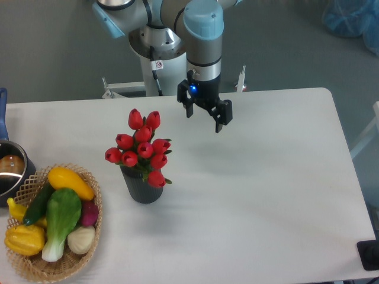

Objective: Pick up the flowers from the vase
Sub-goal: 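Move the open gripper over the red tulip stems above the vase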

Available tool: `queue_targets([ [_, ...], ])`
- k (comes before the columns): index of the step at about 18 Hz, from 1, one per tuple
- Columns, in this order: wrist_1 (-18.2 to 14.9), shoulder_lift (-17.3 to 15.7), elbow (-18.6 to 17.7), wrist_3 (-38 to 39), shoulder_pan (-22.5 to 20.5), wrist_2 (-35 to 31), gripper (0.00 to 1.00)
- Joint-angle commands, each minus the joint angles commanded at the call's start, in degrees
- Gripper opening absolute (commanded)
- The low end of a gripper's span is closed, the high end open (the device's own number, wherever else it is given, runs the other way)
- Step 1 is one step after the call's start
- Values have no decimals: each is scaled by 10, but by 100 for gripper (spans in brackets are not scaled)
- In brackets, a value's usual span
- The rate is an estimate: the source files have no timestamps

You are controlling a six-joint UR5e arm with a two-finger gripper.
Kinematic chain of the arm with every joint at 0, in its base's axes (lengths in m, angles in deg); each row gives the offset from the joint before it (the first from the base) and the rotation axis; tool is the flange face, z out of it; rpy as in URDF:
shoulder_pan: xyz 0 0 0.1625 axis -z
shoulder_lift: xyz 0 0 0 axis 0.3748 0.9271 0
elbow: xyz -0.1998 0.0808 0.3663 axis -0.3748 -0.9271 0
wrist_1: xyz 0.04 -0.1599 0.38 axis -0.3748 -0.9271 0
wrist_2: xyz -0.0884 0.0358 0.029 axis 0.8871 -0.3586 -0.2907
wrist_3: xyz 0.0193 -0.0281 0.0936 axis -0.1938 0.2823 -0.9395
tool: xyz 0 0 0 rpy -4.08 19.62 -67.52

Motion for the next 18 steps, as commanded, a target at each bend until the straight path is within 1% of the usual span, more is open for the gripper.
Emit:
queue_targets([
  [1,-4,0,-4,1,-3,13,100],
  [2,-17,-2,-6,1,-7,29,100],
  [3,-31,-2,-6,1,-11,54,100],
  [4,-39,0,-6,1,-17,92,100],
  [6,-40,0,-5,0,-37,170,100],
  [7,-40,0,-5,0,-47,197,100],
  [11,-41,-1,-6,10,-51,234,100],
  [15,-40,0,-6,18,-52,289,100],
  [18,-37,1,-6,20,-49,304,100],
])
